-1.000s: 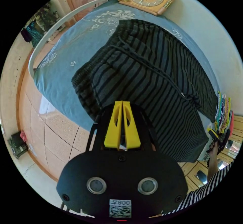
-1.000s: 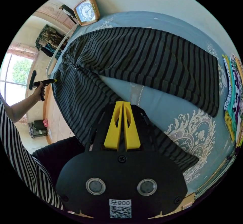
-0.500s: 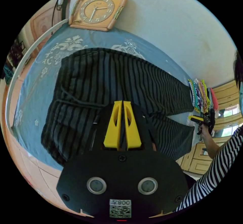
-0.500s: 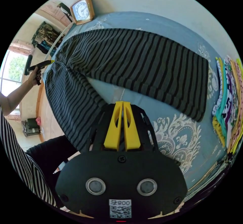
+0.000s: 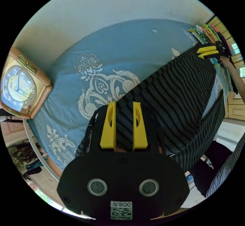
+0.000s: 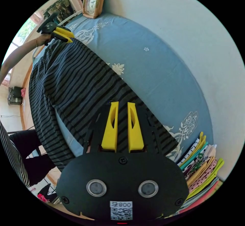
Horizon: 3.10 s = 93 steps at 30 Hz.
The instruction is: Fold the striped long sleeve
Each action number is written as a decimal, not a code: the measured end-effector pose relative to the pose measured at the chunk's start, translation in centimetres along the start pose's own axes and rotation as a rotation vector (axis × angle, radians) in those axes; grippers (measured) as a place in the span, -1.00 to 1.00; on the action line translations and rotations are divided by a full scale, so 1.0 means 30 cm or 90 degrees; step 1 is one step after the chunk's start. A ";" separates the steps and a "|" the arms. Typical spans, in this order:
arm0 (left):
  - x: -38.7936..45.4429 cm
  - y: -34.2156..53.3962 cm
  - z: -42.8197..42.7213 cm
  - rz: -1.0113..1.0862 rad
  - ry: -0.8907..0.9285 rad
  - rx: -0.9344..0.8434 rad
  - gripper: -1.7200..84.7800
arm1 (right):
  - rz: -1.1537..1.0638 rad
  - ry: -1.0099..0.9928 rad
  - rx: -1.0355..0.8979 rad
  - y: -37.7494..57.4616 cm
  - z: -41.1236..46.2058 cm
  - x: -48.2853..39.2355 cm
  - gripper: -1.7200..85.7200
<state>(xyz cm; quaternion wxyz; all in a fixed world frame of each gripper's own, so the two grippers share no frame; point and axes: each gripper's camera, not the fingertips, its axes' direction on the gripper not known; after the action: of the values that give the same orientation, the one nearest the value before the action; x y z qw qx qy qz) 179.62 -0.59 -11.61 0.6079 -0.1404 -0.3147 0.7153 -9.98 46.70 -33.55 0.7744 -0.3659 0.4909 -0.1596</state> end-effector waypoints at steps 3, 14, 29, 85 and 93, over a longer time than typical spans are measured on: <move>0.006 -0.063 0.062 0.032 -0.027 -0.090 -0.67 | -0.015 -0.008 -0.016 -0.042 0.004 0.010 -0.78; 0.044 -0.155 0.090 0.069 0.011 -0.107 -0.66 | -0.058 0.024 -0.114 -0.153 0.118 0.013 -0.75; 0.189 -0.139 0.074 0.056 -0.052 -0.097 -0.88 | -0.075 -0.009 -0.138 -0.092 0.091 -0.087 -0.89; 0.788 1.060 0.641 -0.160 0.172 -0.107 -0.91 | 0.175 -0.174 -0.031 1.570 0.216 -1.326 -0.90; 0.862 1.138 0.714 -0.159 0.126 -0.029 -0.91 | 0.176 -0.105 0.061 1.769 0.220 -1.486 -0.90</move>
<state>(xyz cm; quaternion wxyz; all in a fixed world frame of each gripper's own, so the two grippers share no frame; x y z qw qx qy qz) 134.72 16.05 -11.77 0.7168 -0.1837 -0.2848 0.6094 -30.96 112.58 -41.59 0.8432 -0.2694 0.4631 -0.0446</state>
